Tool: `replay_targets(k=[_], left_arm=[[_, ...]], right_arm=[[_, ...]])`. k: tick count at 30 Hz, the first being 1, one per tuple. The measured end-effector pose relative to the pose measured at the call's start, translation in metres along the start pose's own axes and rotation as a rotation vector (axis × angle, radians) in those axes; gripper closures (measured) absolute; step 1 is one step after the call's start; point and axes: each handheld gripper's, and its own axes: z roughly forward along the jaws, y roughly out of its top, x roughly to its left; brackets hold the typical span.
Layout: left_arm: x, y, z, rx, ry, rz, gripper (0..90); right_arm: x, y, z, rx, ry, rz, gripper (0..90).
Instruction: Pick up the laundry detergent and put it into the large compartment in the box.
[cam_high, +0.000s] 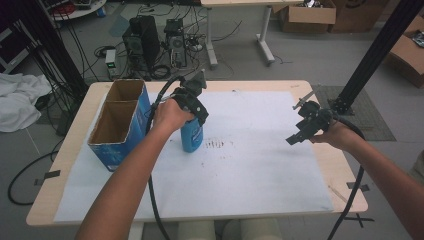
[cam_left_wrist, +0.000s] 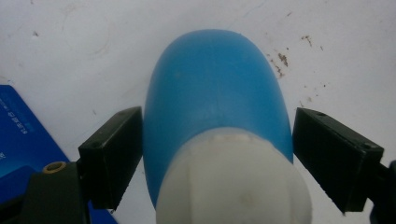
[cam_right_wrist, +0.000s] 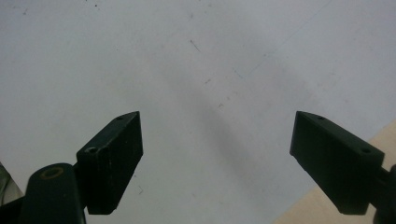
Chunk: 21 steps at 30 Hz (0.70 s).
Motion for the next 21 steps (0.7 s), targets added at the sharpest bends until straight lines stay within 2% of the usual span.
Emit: replay_targets(k=[6,9,21], left_arm=[[0.0005,0.0006,0.0016,0.002,-0.003,0.003,19.7],[0.0014,0.0001,0.0037,0.003,-0.015,-0.003,23.0],[0.0035,0.0,0.0036,0.005,-0.012,-0.008,26.9]], right_arm=[[-0.0003,0.0,0.0008,0.002,0.001,0.0,17.1],[-0.001,-0.0002,0.0006,0.003,0.001,0.002,17.1],[-0.0004,0.0013,0.0013,0.003,0.002,0.001,17.1]])
